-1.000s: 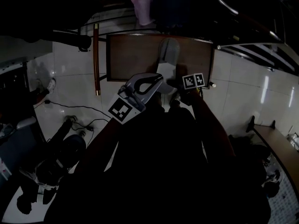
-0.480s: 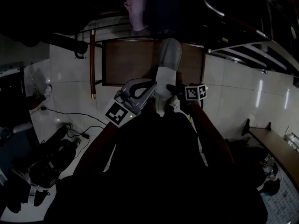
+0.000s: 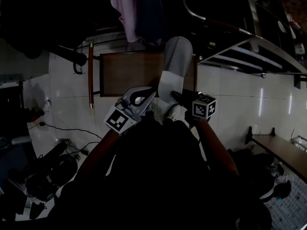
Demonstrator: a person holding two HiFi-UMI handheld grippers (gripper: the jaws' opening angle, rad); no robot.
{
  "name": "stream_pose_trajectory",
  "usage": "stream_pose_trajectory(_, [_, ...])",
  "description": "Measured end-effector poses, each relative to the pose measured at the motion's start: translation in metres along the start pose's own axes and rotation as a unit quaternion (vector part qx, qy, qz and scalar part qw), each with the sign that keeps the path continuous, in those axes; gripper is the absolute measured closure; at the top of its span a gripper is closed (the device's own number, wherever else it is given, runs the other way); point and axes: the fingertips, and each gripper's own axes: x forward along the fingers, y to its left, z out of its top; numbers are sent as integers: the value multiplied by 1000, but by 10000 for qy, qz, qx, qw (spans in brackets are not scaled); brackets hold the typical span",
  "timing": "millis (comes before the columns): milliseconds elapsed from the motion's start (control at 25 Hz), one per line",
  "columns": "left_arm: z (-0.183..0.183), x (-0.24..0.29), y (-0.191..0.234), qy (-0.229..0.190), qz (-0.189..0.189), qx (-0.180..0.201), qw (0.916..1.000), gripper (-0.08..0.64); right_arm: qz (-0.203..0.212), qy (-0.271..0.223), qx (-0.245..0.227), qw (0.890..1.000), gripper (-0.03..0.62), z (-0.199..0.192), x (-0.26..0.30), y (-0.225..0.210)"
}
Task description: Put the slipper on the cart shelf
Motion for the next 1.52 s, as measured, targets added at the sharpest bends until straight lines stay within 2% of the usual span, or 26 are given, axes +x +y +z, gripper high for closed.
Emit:
stream_pose_trajectory(200, [16,-10,-24,-154,-48,271,9995,548,29,-536,-1084,9927,526,46,-25,57])
stream_pose_trajectory(440, [39,7,-32,-322,-71,483,9983,548,32,-980,-1962,9756,526,94,-55,91])
stream_pose_trajectory(640, [59,15,-37,-461,-61,563,9973,548,-59,-1415,-2694,9526,526,132,-80,119])
stream_pose_trajectory(880, [83,25,-40,-491,15,708,9963,549,-176,-1912,-3240,9264,526,167,-111,155])
stream_pose_trajectory(960, [88,28,-38,-568,10,845,9948,551,-186,-2104,-3414,9159,526,173,-119,164])
stream_pose_trajectory(1040, [93,30,-38,-595,-10,819,9949,558,-222,-2210,-3545,9083,526,175,-123,170])
stream_pose_trajectory(1160, [100,31,-39,-629,-48,789,9949,558,-261,-2230,-3610,9051,526,173,-125,174])
stream_pose_trajectory(1520, [94,31,-36,-680,-25,833,9942,560,-270,-2222,-3543,9080,526,163,-127,172])
